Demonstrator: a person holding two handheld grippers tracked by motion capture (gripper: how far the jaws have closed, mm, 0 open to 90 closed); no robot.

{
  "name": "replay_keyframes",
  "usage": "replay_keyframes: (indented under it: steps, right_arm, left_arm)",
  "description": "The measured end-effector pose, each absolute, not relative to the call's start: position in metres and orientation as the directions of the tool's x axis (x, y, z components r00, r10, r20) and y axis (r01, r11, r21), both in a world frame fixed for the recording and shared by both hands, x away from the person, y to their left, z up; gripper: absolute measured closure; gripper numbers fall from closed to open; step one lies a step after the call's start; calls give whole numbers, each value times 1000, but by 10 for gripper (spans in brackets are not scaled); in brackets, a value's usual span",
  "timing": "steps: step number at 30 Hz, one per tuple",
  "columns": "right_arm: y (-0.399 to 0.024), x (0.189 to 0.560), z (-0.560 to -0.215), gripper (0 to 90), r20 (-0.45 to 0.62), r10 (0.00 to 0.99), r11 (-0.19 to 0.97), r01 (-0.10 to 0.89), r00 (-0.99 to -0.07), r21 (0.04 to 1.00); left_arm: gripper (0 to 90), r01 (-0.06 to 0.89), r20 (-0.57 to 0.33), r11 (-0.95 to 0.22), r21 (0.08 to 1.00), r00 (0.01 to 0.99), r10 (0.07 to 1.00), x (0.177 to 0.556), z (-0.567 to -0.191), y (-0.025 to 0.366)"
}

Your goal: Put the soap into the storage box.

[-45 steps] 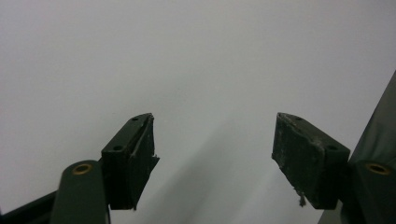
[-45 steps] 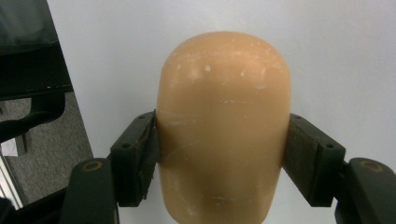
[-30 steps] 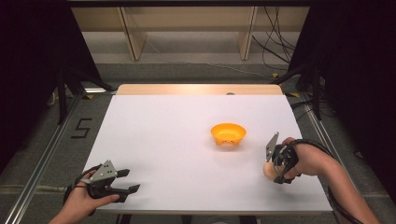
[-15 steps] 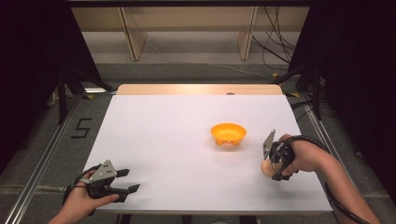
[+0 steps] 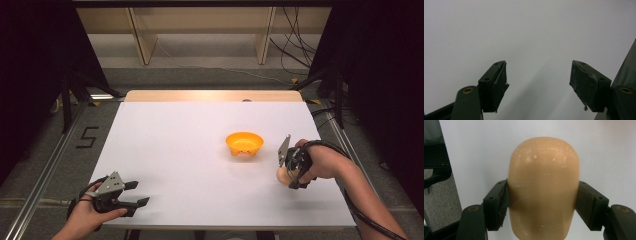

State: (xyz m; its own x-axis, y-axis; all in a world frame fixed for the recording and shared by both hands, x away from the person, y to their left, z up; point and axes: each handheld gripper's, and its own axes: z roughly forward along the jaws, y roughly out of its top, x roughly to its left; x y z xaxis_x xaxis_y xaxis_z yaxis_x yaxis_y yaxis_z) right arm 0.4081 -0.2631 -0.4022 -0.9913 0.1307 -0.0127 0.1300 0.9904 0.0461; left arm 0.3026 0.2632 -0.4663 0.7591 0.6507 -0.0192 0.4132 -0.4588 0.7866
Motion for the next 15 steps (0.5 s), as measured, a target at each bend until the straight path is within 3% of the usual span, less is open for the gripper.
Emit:
replay_keyframes:
  steps: [14,15]
  right_arm:
    - [-257,416,-399,337,-18,116,992,115,-993,44]
    - [-256,417,-399,337,-22,111,993,110,-994,41]
  left_arm:
    - [294,396,8,-472,788,760,650,304,-466,264]
    - [294,428,-27,-445,787,744,667,302,-467,263]
